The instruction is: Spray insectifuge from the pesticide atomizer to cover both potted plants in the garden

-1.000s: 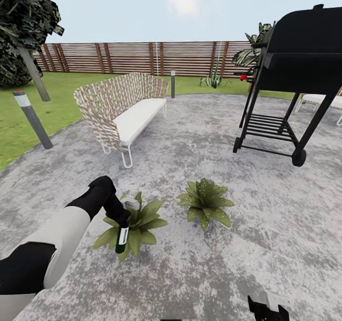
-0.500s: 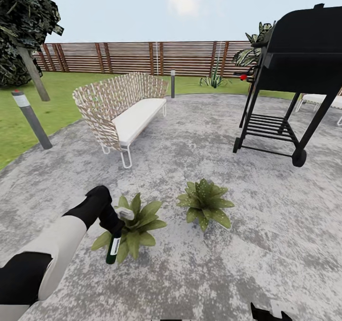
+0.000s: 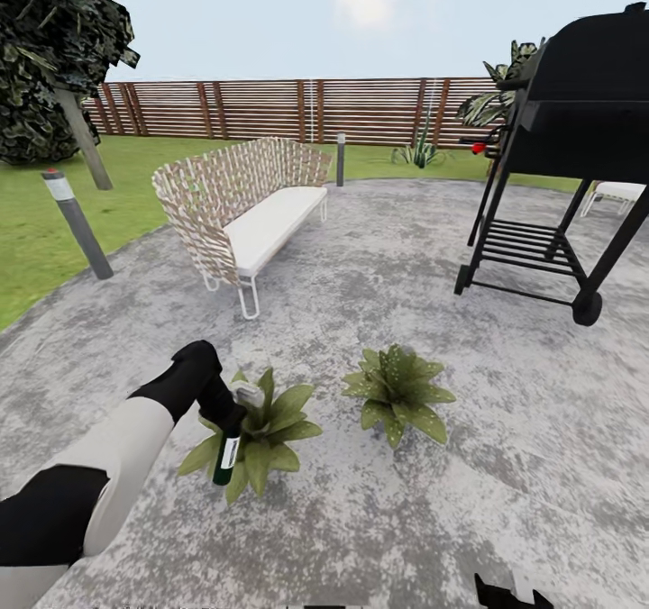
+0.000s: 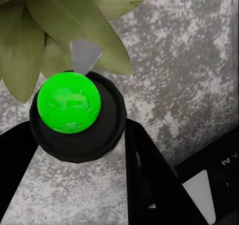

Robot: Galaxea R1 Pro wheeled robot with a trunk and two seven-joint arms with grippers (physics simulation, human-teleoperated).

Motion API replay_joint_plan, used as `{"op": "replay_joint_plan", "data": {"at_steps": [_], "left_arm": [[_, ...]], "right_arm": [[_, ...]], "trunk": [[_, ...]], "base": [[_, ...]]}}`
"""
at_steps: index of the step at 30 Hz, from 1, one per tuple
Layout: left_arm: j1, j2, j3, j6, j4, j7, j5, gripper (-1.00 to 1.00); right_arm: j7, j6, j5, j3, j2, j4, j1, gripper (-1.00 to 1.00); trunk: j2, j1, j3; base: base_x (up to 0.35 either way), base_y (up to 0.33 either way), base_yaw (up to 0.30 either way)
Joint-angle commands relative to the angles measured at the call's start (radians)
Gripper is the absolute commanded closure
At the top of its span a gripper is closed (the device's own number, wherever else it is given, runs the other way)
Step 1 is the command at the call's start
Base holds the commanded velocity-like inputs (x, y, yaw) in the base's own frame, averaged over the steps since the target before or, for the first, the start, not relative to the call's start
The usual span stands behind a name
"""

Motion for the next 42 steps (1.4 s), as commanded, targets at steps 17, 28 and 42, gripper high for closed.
{"op": "replay_joint_plan", "data": {"at_steps": [17,28,42], "left_arm": [[-0.127,-0.041,-0.08,0.001,0.028,-0.104,-0.099,1.0],[-0.122,-0.04,-0.181,-0.006,0.036,-0.228,-0.105,1.0],[-0.129,-0.044,-0.338,-0.009,0.019,-0.304,-0.11,1.0]], "right_arm": [[0.0,-0.005,-0.01,0.008,-0.02,0.012,-0.001,-1.0],[0.0,-0.005,-0.011,0.008,-0.02,0.019,-0.001,-1.0],[0.001,-0.038,-0.01,0.009,-0.033,0.056,-0.001,-1.0]], "trunk": [[0.0,0.0,-0.001],[0.0,0.0,-0.001],[0.0,0.0,-0.001]], "base": [[0.041,0.0,0.017],[0.097,0.0,0.0],[0.002,0.0,0.0]]}}
